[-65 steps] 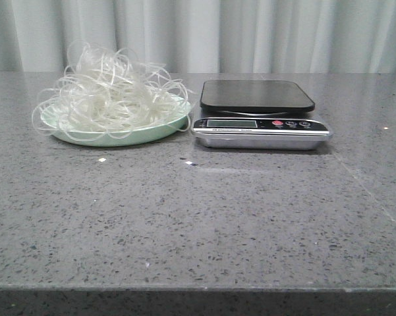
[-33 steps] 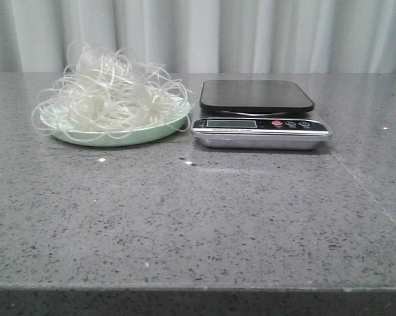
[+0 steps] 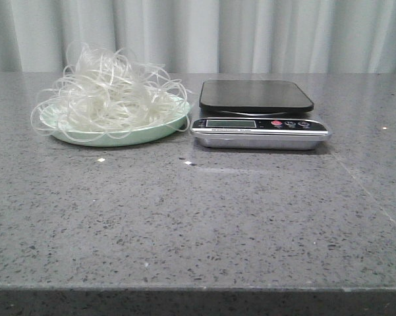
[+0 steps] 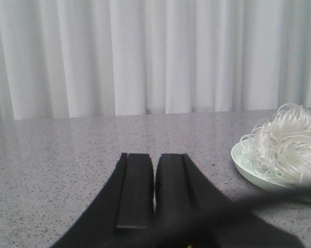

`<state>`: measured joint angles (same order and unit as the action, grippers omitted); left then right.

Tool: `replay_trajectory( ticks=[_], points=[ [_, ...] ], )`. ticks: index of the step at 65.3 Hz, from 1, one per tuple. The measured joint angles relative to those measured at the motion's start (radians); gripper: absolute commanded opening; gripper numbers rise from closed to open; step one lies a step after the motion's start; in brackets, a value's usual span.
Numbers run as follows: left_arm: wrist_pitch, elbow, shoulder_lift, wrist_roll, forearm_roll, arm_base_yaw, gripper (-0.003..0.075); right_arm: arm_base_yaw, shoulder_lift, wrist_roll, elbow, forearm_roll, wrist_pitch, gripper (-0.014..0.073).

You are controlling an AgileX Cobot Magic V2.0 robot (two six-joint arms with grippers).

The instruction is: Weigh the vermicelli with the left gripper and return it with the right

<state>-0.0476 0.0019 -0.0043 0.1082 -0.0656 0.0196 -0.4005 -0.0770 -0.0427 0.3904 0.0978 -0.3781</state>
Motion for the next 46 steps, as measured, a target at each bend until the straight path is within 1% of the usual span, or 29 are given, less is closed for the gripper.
replay_trajectory(
  ticks=[7, 11, 12, 13, 17, 20, 21, 22, 27, 32, 46],
  points=[
    [0.0, 0.0, 0.0, 0.0, 0.0, 0.0, 0.0134, 0.018, 0.0, 0.0, -0.014, 0.0, 0.008, 0.0161],
    [0.0, 0.0, 0.0, 0.0, 0.0, 0.0, 0.0134, 0.072, 0.0, 0.0, -0.039, 0.0, 0.043, 0.0161],
    [0.0, 0.0, 0.0, 0.0, 0.0, 0.0, 0.0134, 0.072, 0.0, 0.0, -0.039, 0.0, 0.043, 0.0161],
    [0.0, 0.0, 0.0, 0.0, 0.0, 0.0, 0.0134, 0.107, 0.0, 0.0, -0.052, 0.0, 0.064, 0.0161],
    [0.0, 0.0, 0.0, 0.0, 0.0, 0.0, 0.0134, 0.172, 0.0, 0.0, -0.087, 0.0, 0.12, 0.0161],
    [0.0, 0.0, 0.0, 0.0, 0.0, 0.0, 0.0134, 0.243, 0.0, 0.0, -0.128, 0.0, 0.177, 0.0159],
    [0.0, 0.0, 0.0, 0.0, 0.0, 0.0, 0.0134, 0.243, 0.0, 0.0, -0.128, 0.0, 0.177, 0.0158],
    [0.0, 0.0, 0.0, 0.0, 0.0, 0.0, 0.0134, 0.273, 0.002, 0.0, -0.147, 0.0, 0.201, 0.0157],
    [0.0, 0.0, 0.0, 0.0, 0.0, 0.0, 0.0134, 0.338, 0.019, 0.0, -0.211, 0.0, 0.262, 0.0157],
    [0.0, 0.0, 0.0, 0.0, 0.0, 0.0, 0.0134, 0.366, 0.054, 0.0, -0.268, 0.0, 0.304, 0.0157],
    [-0.002, 0.0, 0.0, 0.0, 0.0, 0.0, 0.0134, 0.37, 0.087, 0.0, -0.405, 0.0, 0.421, 0.0157]
  ],
)
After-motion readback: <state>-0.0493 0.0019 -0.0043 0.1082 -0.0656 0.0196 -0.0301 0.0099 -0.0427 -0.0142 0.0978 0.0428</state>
